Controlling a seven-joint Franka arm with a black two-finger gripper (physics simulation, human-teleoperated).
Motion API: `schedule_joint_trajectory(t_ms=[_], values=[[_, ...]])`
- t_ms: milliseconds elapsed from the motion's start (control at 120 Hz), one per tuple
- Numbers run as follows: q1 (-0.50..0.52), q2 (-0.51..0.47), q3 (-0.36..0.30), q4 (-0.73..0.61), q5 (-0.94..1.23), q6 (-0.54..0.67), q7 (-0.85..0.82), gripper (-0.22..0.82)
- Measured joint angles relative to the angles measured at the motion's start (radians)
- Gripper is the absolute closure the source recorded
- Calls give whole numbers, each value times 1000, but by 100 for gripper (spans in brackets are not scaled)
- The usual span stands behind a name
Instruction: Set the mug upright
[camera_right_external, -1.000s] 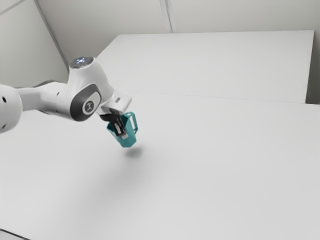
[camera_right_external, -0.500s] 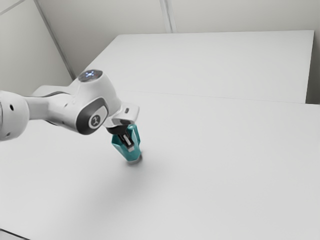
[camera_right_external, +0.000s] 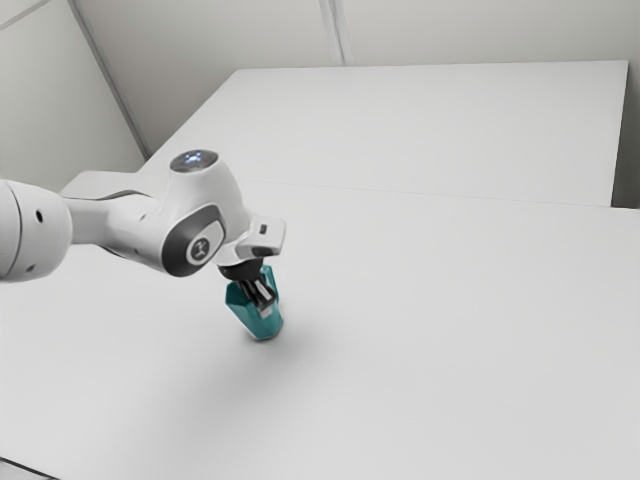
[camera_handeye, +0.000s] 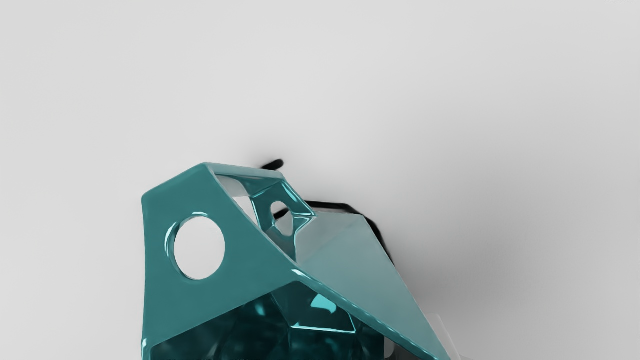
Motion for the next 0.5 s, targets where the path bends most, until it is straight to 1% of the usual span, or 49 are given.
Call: schedule_joint_trajectory(t_ms=[100, 250, 308, 400, 500], values=[[-2, 2, 0, 0, 0, 1, -18, 78], [2, -3, 0, 0, -2, -5, -34, 45], [5, -7, 0, 0, 0, -7, -39, 34], [7, -15, 0, 0, 1, -9, -45, 22], [6, -32, 0, 0, 2, -19, -52, 14]])
